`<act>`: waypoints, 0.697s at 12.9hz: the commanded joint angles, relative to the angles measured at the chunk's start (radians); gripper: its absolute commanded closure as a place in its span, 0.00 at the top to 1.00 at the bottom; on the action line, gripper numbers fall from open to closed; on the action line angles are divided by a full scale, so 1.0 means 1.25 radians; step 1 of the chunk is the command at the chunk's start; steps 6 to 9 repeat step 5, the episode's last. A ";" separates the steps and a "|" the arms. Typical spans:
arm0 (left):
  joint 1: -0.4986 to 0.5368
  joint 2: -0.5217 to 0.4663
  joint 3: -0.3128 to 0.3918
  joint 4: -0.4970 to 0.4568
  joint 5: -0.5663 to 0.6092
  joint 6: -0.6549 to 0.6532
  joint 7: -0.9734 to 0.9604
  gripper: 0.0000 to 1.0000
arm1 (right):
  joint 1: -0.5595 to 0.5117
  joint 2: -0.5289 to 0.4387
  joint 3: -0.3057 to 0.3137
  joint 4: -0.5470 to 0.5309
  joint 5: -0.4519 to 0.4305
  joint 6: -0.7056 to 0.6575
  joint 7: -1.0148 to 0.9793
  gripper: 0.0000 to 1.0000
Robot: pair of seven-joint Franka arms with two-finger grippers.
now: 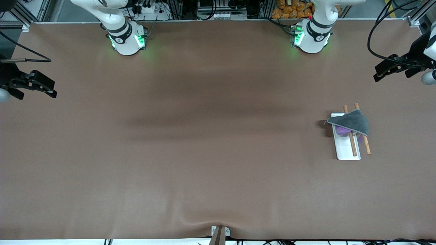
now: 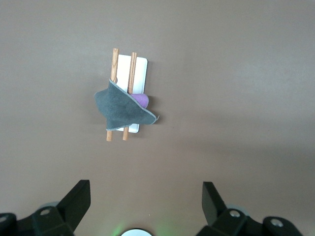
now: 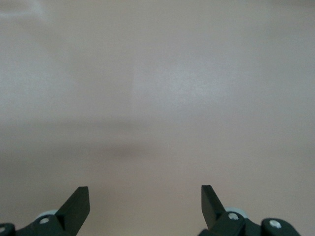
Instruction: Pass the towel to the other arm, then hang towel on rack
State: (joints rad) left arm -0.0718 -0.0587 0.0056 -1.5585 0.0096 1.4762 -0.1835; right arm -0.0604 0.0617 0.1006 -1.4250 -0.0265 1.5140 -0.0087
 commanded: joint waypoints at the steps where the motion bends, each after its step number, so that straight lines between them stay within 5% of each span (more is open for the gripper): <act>1: -0.008 -0.022 -0.001 -0.021 0.023 0.006 0.001 1.00 | 0.003 0.000 -0.001 0.013 0.004 -0.012 0.011 1.00; 9: -0.008 -0.022 -0.001 -0.020 0.023 0.004 -0.002 1.00 | 0.004 0.001 -0.001 0.012 0.004 -0.010 0.011 1.00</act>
